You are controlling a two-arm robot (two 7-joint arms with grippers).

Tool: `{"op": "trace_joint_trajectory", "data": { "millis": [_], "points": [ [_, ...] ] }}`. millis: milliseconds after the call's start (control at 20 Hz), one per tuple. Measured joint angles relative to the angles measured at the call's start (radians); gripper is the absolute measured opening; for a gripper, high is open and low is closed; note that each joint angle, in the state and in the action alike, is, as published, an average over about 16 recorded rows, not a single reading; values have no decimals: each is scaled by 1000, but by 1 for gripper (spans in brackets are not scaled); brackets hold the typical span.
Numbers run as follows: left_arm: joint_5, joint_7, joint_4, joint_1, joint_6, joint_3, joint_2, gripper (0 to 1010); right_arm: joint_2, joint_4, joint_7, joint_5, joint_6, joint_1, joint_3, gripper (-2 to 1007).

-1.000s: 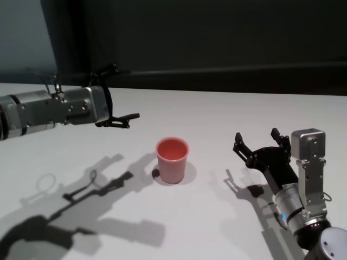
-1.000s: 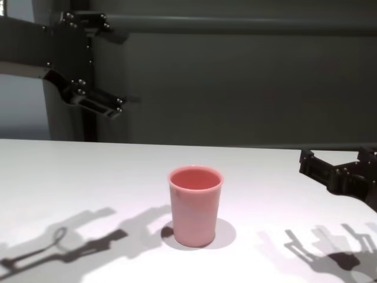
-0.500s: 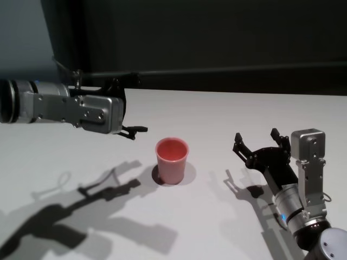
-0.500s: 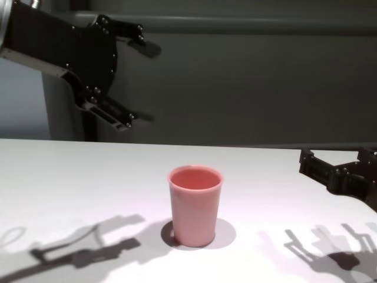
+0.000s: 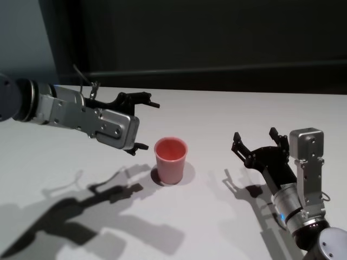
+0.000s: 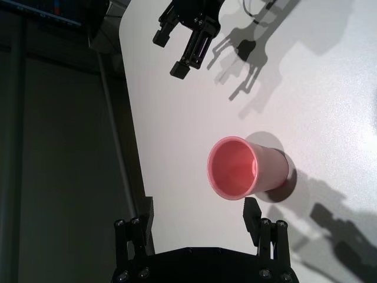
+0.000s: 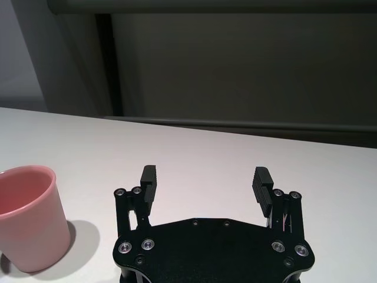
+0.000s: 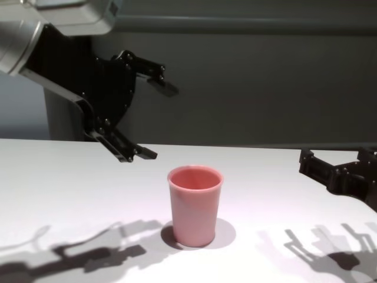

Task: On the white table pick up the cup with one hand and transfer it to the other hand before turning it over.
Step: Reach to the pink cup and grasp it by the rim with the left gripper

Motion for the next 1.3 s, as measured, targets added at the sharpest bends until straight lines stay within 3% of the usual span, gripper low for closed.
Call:
{"op": "trace_joint_trajectory", "data": {
  "millis": [750,1300],
  "points": [
    [94,-126,71,-131,-27,140,-39,1001,0,0,0,0,0,0,0,1003],
    [138,-181,155,-204,-45,229,-99,1001,0,0,0,0,0,0,0,1003]
  ]
}}
